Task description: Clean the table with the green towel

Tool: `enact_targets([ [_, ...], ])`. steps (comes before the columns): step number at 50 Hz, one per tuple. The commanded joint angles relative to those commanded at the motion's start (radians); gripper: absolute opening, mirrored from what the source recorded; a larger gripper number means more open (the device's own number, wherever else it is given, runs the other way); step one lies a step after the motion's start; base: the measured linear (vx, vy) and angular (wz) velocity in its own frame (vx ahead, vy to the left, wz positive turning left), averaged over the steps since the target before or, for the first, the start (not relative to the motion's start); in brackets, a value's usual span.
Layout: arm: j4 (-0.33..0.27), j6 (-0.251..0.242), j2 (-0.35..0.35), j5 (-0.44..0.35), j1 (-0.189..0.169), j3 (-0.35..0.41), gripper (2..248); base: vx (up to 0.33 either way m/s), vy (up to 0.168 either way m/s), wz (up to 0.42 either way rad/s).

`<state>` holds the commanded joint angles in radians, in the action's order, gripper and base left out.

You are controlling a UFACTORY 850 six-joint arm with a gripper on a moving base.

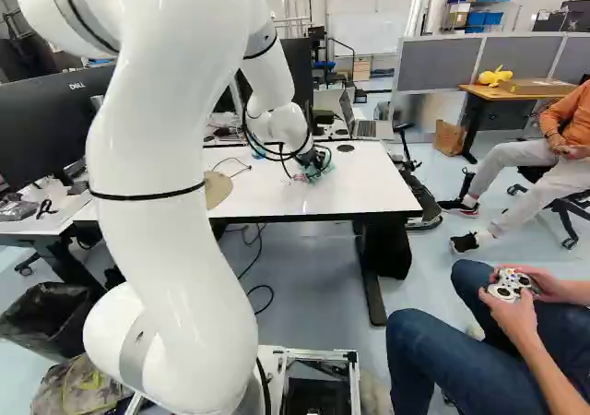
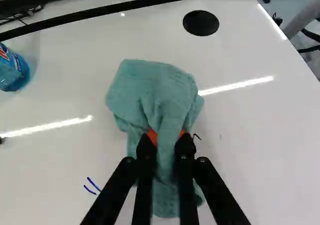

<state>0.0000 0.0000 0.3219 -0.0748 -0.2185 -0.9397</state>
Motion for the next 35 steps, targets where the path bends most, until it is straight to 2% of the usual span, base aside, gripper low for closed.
enact_targets([
  [18,0.000,0.000,-0.044,0.000,-0.049,0.054,51,0.000,0.000,0.000],
  [35,0.000,0.000,-0.037,0.000,-0.103,0.045,51,0.000,0.000,0.000],
])
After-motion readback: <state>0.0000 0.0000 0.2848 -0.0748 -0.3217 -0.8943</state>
